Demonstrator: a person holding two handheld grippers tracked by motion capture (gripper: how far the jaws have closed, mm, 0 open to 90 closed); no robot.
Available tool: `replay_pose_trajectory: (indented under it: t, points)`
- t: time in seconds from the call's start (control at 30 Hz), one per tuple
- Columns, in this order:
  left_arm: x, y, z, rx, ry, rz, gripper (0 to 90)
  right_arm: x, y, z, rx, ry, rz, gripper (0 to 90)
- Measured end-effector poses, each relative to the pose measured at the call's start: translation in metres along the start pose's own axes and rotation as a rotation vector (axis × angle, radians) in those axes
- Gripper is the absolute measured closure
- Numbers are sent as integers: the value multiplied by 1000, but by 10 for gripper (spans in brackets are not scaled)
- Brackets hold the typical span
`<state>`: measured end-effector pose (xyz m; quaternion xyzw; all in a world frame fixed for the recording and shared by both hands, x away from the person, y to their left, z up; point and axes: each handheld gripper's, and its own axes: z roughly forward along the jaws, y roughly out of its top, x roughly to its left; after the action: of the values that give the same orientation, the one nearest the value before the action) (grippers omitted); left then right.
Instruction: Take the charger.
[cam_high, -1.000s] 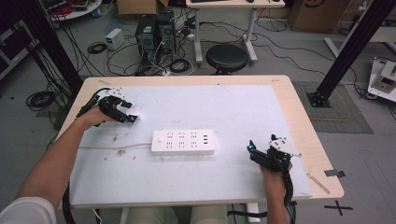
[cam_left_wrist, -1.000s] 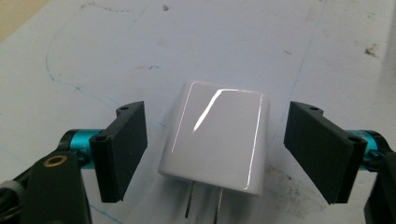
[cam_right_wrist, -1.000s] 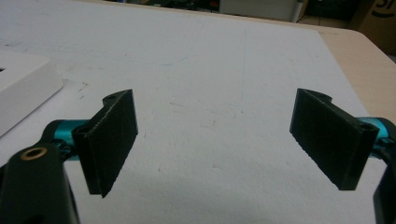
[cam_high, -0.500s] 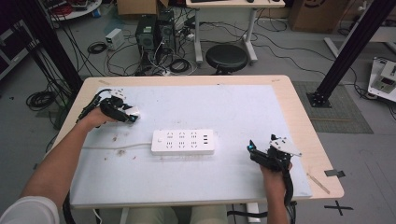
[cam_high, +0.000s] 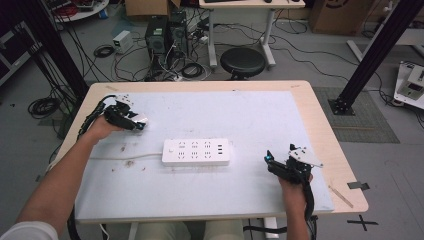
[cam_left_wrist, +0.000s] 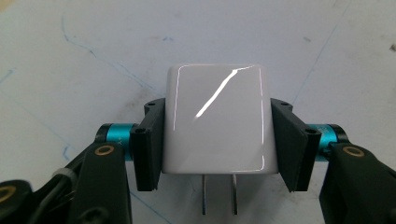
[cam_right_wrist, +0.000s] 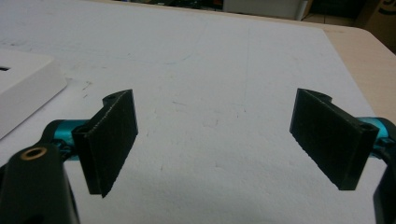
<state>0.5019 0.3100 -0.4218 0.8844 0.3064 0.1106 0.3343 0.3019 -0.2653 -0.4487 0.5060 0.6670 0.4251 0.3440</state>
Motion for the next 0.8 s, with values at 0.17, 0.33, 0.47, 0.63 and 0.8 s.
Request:
replay_pose_trajectory:
  t: [0.17, 0.33, 0.47, 0.63, 0.8]
  points:
    - [-18, 4, -19, -33, 58, -56, 425, -1, 0, 1, -2, 10, -8, 155]
    - [-35, 8, -35, -67, 116, -101, 425, -1, 0, 1, -3, 16, -9, 155]
    - [-49, 9, -47, -90, 158, -127, 425, -1, 0, 0, -7, 19, -9, 155]
    - [-75, 7, -68, -148, 156, -148, 425, -2, -1, -1, -23, 37, -7, 155]
    - [-94, 6, -82, -213, 162, -165, 425, -2, -1, -2, -29, 43, -14, 155]
